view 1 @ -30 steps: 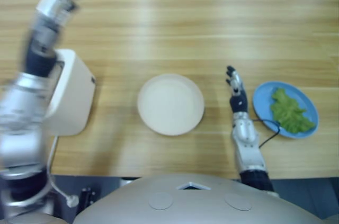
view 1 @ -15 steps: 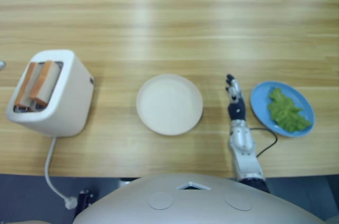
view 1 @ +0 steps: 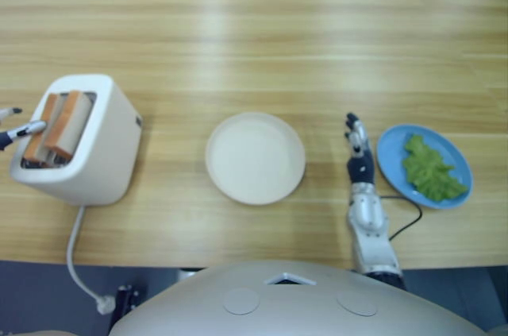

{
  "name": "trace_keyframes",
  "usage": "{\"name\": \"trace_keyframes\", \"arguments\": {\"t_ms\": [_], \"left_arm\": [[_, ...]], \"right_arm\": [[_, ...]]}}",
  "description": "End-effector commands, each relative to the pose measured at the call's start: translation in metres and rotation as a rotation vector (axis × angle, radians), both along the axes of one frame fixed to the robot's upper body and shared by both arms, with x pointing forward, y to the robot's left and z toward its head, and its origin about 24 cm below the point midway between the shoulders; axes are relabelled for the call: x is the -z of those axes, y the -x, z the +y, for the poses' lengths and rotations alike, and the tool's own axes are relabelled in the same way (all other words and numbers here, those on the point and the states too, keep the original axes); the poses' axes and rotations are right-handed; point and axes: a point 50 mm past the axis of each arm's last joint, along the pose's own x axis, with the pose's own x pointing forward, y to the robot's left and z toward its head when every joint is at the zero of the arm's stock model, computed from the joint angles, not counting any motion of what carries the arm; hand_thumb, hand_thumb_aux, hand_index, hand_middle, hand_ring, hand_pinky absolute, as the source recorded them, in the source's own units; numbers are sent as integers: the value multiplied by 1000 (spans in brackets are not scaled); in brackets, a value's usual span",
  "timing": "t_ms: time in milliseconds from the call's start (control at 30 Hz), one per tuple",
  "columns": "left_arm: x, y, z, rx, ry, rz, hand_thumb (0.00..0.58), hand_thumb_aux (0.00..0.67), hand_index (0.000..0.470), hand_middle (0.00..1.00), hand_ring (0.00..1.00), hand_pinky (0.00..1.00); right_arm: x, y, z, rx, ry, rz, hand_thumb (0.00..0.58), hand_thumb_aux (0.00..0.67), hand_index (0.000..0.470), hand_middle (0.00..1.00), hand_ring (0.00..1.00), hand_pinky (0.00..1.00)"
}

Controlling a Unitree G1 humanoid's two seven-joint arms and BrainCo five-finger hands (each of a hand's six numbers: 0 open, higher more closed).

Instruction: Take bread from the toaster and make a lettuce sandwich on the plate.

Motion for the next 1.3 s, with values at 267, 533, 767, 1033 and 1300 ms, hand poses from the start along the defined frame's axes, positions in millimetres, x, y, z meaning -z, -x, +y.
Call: {"name": "trace_keyframes", "arguments": {"t_ms": [267, 533, 767, 1033, 1300], "left_arm": [[6, 10, -1, -2, -20, 63, 0, 0, 0, 0, 0, 0], [-1, 13, -7, 16, -35, 58, 0, 0, 0, 0, 0, 0], [-3, 16, -12, 37, -24, 40, 0, 0, 0, 0, 0, 0], [3, 25, -8, 46, -103, 129, 0, 0, 0, 0, 0, 0], [4, 27, -9, 74, -127, 145, 209, 134, 92, 0, 0, 0]], "right_arm": [[-4, 2, -7, 13, 16, 4, 0, 0, 0, 0, 0, 0], [-4, 3, -8, 15, 20, 9, 0, 0, 0, 0, 0, 0], [-5, 3, -11, 15, 25, 10, 0, 0, 0, 0, 0, 0], [-5, 3, -12, 16, 28, 11, 0, 0, 0, 0, 0, 0], [-5, 5, -15, 23, 31, 14, 0, 0, 0, 0, 0, 0]]}}
